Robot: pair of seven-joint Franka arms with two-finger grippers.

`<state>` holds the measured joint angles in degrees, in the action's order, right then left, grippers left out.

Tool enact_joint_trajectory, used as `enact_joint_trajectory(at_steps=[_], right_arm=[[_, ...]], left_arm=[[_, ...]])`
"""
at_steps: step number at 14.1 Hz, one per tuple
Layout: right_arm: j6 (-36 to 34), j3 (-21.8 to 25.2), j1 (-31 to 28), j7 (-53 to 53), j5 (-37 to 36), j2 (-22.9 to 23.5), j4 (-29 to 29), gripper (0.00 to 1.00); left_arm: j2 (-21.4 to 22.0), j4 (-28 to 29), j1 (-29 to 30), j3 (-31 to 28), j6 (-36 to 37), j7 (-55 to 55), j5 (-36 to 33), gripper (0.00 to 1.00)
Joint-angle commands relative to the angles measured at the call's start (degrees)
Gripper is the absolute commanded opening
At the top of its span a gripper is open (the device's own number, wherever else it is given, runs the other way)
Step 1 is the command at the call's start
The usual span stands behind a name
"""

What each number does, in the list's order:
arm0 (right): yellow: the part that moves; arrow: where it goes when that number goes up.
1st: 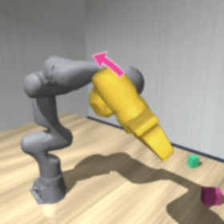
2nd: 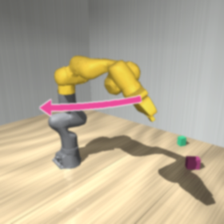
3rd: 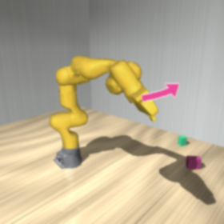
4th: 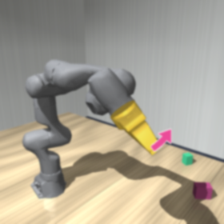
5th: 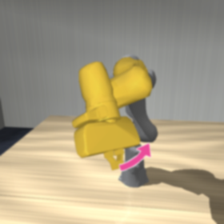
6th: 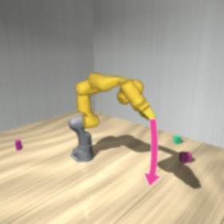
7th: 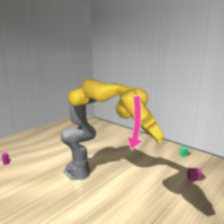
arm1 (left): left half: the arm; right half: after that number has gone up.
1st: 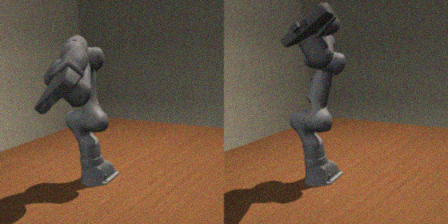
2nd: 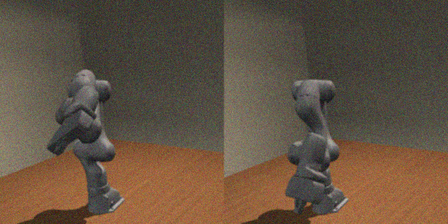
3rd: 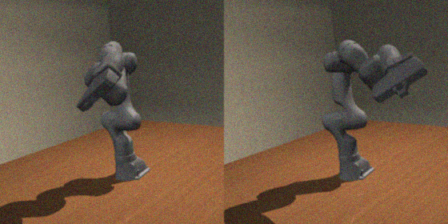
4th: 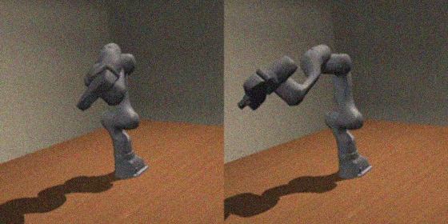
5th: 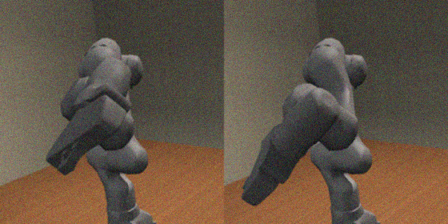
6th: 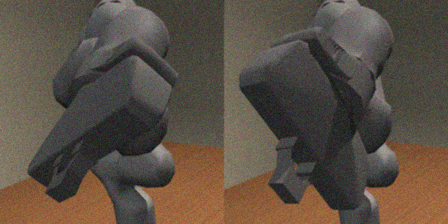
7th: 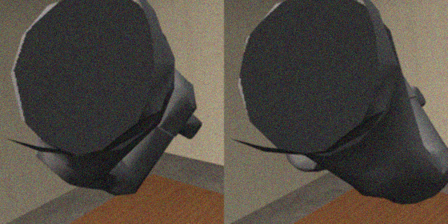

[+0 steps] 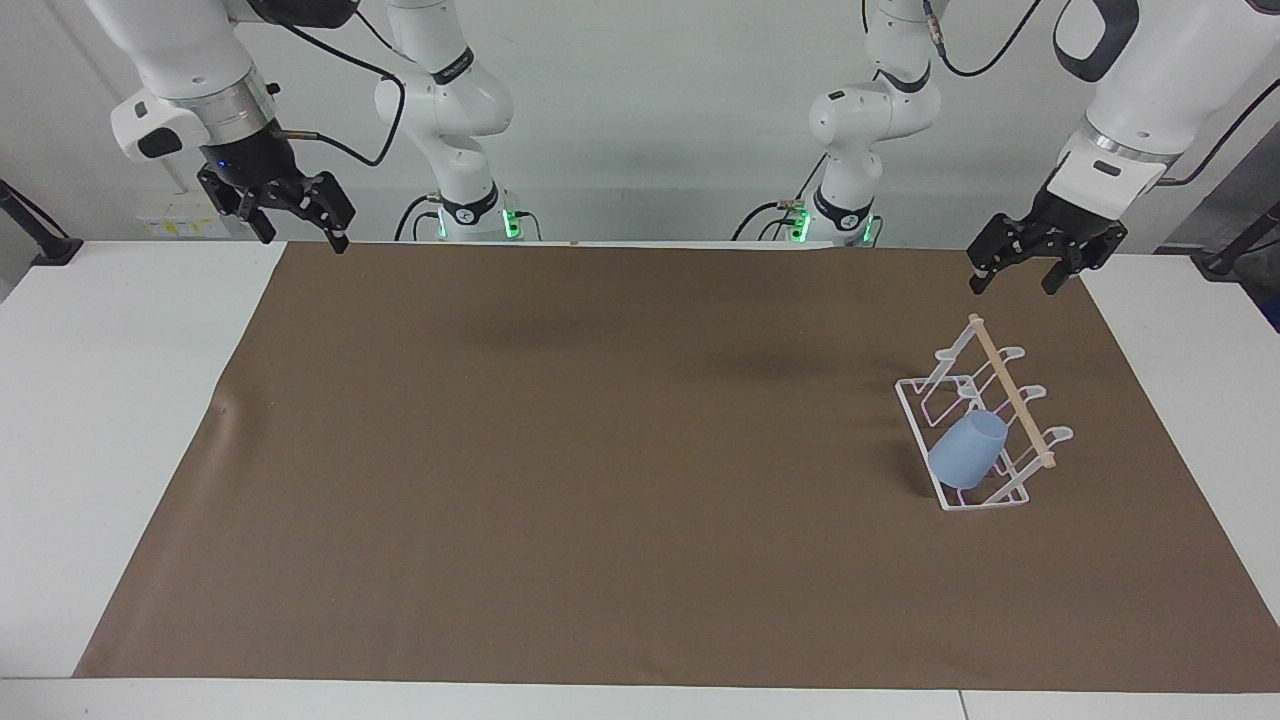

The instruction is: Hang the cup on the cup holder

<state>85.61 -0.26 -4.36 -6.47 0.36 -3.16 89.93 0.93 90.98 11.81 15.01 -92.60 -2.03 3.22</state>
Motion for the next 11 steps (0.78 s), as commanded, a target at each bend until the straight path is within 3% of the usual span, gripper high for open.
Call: enact_joint_trajectory(at_steps=[1, 11], right_arm=[[0.17, -0.26, -0.21, -0.56, -0.27, -1.24, 1.39, 1.00], [0.17, -0.26, -0.21, -0.56, -0.27, -1.24, 1.30, 1.00]], left_arm=[[1.09, 0.78, 0.49, 0.20, 0.50, 1.76, -0.67, 1.00], [1.35, 1.30, 0.76, 0.11, 0.14, 3.09, -2.52, 1.00]])
